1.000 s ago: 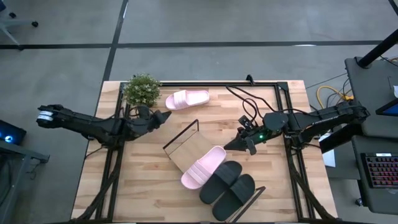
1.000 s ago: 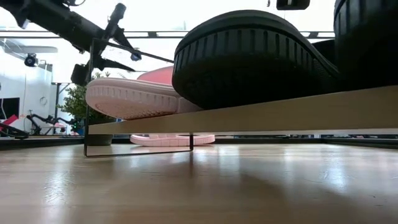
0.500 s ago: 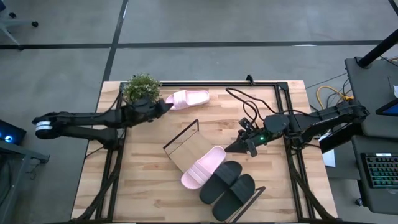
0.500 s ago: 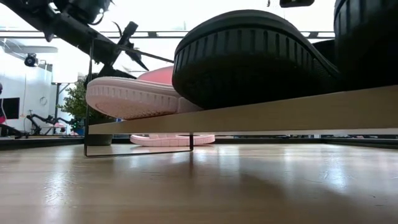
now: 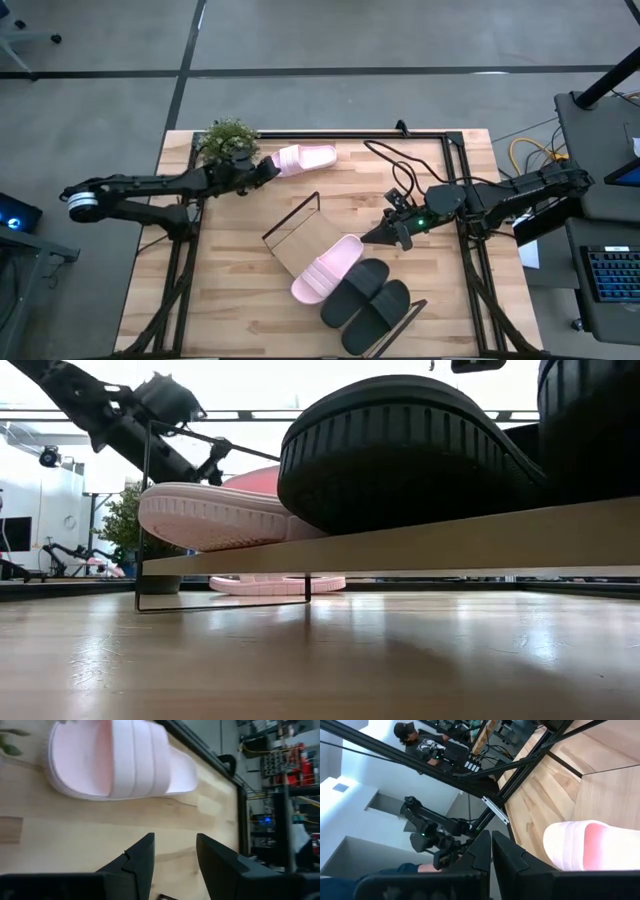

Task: Pick and place slides into the shelf
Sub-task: Put the pink slipper on the shelf beside the other pink slipper

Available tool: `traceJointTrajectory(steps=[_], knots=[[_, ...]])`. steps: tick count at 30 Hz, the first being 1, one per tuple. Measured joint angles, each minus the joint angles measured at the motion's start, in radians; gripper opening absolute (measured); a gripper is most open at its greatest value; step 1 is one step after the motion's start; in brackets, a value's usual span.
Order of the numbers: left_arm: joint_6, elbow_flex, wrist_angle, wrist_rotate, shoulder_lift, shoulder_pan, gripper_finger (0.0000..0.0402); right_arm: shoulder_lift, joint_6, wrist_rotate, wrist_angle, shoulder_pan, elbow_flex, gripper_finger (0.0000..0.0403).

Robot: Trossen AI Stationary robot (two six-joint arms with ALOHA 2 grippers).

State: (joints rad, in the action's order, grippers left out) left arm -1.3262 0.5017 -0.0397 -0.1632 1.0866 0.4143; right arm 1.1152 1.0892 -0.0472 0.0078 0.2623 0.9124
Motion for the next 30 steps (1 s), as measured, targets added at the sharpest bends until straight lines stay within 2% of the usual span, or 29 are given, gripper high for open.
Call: traceJointTrajectory(steps=[5, 8, 11, 16, 22, 30], knots=[[0.008, 0.004, -0.006, 0.034, 0.063, 0.023, 0.0130, 0.000, 0.012, 0.014, 0.000, 0.000, 0.000, 0.0009], [0.044, 0.002, -0.081, 0.040, 0.072, 0.023, 0.0130, 0.000, 0.012, 0.019, 0.000, 0.000, 0.000, 0.0009], [0.050, 0.002, -0.135, 0.024, 0.076, 0.027, 0.0130, 0.000, 0.012, 0.032, -0.001, -0.001, 0.000, 0.0009], [0.031, 0.006, -0.135, 0.016, 0.094, 0.044, 0.0130, 0.000, -0.014, 0.068, -0.003, -0.001, 0.000, 0.0009], [0.023, 0.003, -0.129, 0.018, 0.119, 0.069, 0.0130, -0.001, -0.050, 0.063, -0.059, -0.009, 0.000, 0.0009], [-0.004, 0.009, -0.131, 0.009, 0.150, 0.082, 0.0130, -0.001, -0.076, 0.004, -0.126, -0.053, 0.000, 0.0009]])
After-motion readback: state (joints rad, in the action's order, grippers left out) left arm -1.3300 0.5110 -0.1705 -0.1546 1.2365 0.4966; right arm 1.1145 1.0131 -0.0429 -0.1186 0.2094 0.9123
